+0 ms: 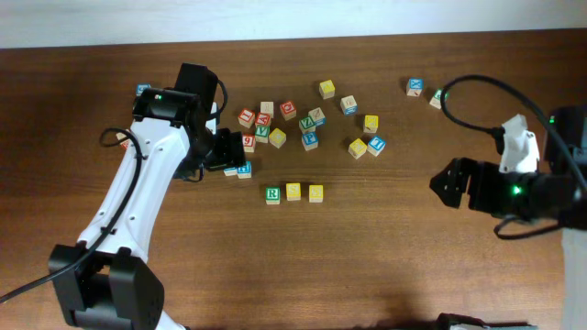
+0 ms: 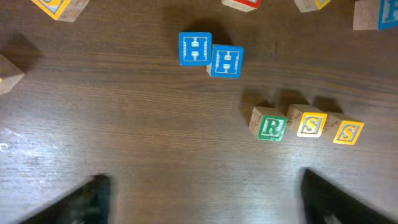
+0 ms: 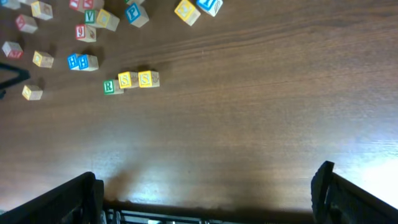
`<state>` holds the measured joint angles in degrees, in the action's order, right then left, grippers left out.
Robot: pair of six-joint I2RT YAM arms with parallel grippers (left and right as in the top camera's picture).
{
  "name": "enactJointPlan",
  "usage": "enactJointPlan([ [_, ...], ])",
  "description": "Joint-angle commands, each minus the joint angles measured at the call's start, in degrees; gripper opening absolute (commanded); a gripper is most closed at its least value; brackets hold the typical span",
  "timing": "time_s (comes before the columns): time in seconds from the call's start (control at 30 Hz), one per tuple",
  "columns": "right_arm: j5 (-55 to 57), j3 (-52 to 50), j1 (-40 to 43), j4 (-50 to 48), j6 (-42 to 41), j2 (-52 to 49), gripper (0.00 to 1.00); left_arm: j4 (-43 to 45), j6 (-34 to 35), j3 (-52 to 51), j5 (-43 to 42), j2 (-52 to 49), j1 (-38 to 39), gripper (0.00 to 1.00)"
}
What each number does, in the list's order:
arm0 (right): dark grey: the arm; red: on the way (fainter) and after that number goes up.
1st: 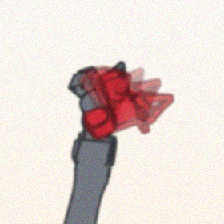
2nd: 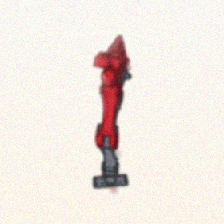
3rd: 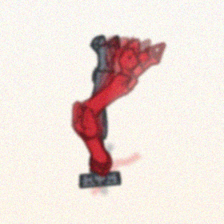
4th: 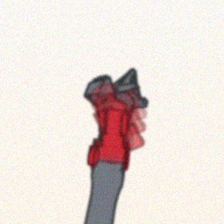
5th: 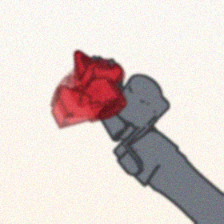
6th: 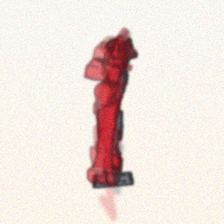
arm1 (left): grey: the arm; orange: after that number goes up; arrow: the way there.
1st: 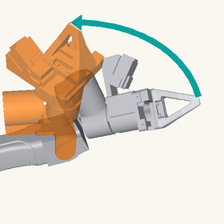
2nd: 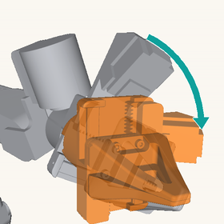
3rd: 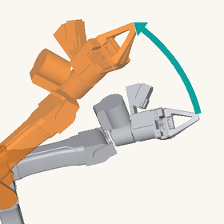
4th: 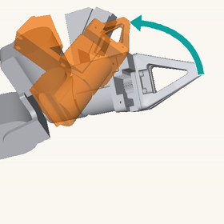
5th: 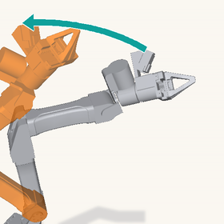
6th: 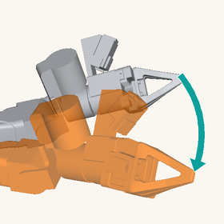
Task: Spell out RSS
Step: 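Bring both grippers to the R-S-S row and nudge blocks into line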
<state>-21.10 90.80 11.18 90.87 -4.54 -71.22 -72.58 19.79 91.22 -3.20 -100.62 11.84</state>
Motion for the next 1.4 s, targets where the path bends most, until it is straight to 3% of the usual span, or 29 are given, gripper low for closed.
enactJointPlan([
  [0.0,-1.6,-4.6,-0.5,-2.0,-0.4,-2.4,0.95,0.2,1.8,-0.3,0.2,0.2,0.0,0.55],
  [0.03,-1.6,-8.3,-1.6,-5.3,-0.4,-3.0,0.87,0.6,1.8,-0.5,1.3,0.2,0.0,0.36],
  [0.07,-1.7,-12.3,-3.1,-8.9,-0.4,-3.6,0.6,1.5,1.8,-1.1,1.7,0.2,0.0,0.29],
  [0.1,-2.7,-15.9,-5.1,-12.4,-0.5,-4.5,0.26,2.8,1.8,-2.6,1.7,0.2,0.0,0.18],
  [0.13,-3.3,-17.9,-6.6,-14.7,-0.9,-5.3,0.15,3.8,1.9,-4.0,1.6,0.2,0.0,0.07],
  [0.17,-3.3,-20.4,-8.9,-18.3,-2.4,-6.5,0.13,4.8,2.1,-5.4,1.4,0.2,0.0,0.0],
  [0.2,-3.2,-22.8,-12.4,-23.0,-4.2,-8.9,0.05,6.4,3.0,-7.6,1.4,0.2,0.0,0.0],
  [0.33,6.6,-23.4,-21.5,-33.6,-15.9,-20.6,0.04,14.1,3.1,-16.3,-0.5,0.2,0.3,0.0],
  [0.5,5.1,-23.4,-23.4,-39.8,-15.9,-25.1,0.04,24.6,3.1,-23.5,-1.5,0.2,2.1,0.0],
  [0.63,5.2,-23.4,-28.5,-45.8,-16.4,-28.7,0.04,25.5,5.0,-24.0,-2.1,0.1,3.8,0.0],
  [0.73,8.0,-23.4,-29.7,-47.5,-24.1,-32.7,0.04,27.4,6.6,-24.8,-2.1,-0.9,5.0,0.0],
  [1.03,3.6,-23.4,-32.5,-51.3,-25.0,-39.2,0.04,31.1,7.1,-24.8,-10.2,-7.3,5.7,0.0],
  [1.37,3.7,-23.4,-35.8,-55.0,-27.5,-40.1,0.04,33.4,9.3,-24.8,-10.5,-8.2,7.6,0.0],
])
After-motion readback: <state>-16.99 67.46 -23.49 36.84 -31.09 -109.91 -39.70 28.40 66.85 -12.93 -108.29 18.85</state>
